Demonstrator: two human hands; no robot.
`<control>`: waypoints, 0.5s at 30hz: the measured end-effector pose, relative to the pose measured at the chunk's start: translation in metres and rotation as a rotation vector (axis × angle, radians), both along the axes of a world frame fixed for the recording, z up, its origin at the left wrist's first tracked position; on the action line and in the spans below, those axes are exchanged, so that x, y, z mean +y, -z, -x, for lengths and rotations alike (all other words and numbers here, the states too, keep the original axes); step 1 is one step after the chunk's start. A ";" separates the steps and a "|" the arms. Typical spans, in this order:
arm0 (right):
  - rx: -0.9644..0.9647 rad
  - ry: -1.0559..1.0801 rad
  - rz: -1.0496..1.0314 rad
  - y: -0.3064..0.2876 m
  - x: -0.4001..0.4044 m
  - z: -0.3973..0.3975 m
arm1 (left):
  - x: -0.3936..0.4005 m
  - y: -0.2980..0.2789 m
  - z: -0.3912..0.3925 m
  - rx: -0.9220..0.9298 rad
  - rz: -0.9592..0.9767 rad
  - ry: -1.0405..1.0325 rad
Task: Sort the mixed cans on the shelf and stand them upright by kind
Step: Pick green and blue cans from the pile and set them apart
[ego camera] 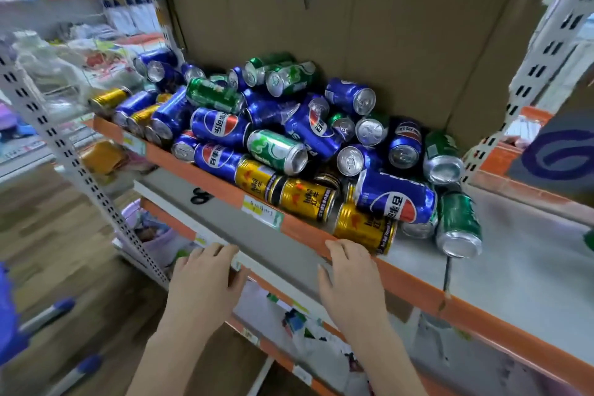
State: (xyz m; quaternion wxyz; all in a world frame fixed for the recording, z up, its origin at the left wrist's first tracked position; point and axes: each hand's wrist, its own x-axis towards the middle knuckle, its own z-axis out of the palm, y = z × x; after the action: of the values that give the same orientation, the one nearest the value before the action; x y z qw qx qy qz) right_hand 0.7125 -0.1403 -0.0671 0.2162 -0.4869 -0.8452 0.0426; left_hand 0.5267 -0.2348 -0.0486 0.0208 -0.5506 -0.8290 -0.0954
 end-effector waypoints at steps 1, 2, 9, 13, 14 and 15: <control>-0.002 -0.019 -0.008 0.000 0.006 0.011 | 0.008 -0.001 0.009 -0.009 -0.008 -0.013; 0.008 -0.033 -0.006 0.002 0.010 0.018 | 0.013 -0.002 0.014 -0.019 -0.009 -0.019; -0.047 -0.063 0.055 0.010 0.018 0.055 | 0.026 0.010 0.037 -0.052 0.031 0.013; -0.043 -0.048 0.030 0.007 0.017 0.076 | 0.033 0.012 0.058 -0.089 0.007 0.036; -0.052 -0.045 0.036 0.006 0.016 0.082 | 0.034 0.013 0.065 -0.108 -0.004 0.046; -0.063 -0.037 0.046 0.006 0.015 0.090 | 0.035 0.014 0.071 -0.133 -0.019 0.057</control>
State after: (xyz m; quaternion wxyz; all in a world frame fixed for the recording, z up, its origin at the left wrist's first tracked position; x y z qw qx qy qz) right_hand 0.6227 -0.1256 -0.0728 0.1775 -0.4770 -0.8593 0.0508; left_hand 0.4553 -0.1995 -0.0624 -0.0319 -0.5661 -0.8117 -0.1400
